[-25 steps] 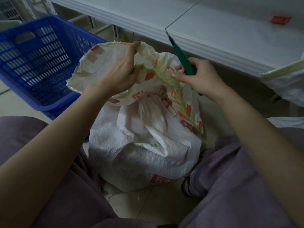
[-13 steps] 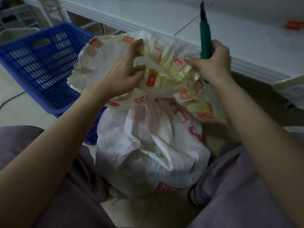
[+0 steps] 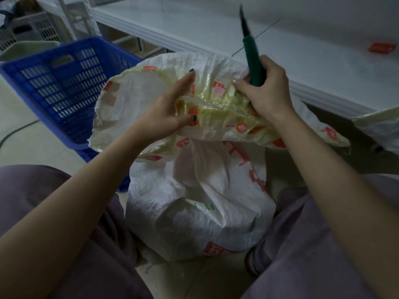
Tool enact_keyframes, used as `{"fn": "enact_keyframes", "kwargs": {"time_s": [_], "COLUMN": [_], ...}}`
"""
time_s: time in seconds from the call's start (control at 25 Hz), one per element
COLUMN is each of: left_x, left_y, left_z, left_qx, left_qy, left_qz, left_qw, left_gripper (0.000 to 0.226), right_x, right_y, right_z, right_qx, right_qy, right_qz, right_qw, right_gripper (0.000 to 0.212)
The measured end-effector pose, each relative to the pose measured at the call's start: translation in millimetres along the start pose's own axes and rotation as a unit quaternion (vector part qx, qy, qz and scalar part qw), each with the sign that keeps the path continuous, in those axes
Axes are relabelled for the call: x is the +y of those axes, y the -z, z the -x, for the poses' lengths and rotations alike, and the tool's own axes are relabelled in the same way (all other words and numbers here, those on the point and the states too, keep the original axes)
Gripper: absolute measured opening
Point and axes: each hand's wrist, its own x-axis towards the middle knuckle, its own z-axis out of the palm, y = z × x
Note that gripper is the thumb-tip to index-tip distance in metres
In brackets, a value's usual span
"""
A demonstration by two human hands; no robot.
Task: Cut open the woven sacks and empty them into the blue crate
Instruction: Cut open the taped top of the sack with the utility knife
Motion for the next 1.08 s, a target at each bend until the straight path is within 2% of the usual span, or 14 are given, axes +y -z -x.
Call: {"fn": "enact_keyframes", "kwargs": {"time_s": [0.12,0.24,0.36,0.52,0.56,0.64,0.68,0.84,1.08], "left_x": [-5,-9,-12,-18,-20,-22,-22,-24,-28], "left_y": [-1,-4,-10,-14,-16,-20,-23,-30,-29], "left_z": [0,-1,-5,-11,-11,-9,-8,-8,-8], "left_qx": [0.020,0.001,-0.015,-0.037,-0.048,-0.070,-0.078,-0.092,-0.094], "left_qy": [0.064,0.072,0.068,0.072,0.067,0.057,0.054,0.041,0.037], "left_qz": [-0.063,-0.113,-0.140,-0.159,-0.166,-0.179,-0.182,-0.200,-0.207], "left_qw": [0.996,0.991,0.988,0.984,0.983,0.980,0.979,0.975,0.973], "left_gripper": [0.081,0.079,0.077,0.077,0.077,0.076,0.075,0.075,0.076], "right_x": [2,-2,-4,3,4,5,5,3,0], "right_y": [-1,5,18,27,27,24,20,3,-8], "right_z": [10,24,39,54,57,63,65,67,69], "right_qx": [-0.052,-0.075,-0.169,-0.270,-0.290,-0.336,-0.355,-0.373,-0.341], "right_qy": [-0.032,0.006,-0.025,0.001,-0.019,-0.065,-0.057,0.020,0.033], "right_qz": [0.056,0.113,0.099,0.217,0.221,0.228,0.257,0.330,0.389], "right_qw": [0.997,0.991,0.980,0.938,0.931,0.911,0.897,0.867,0.855], "right_gripper": [0.012,0.021,0.029,0.023,0.020,0.026,0.029,0.034,0.034]}}
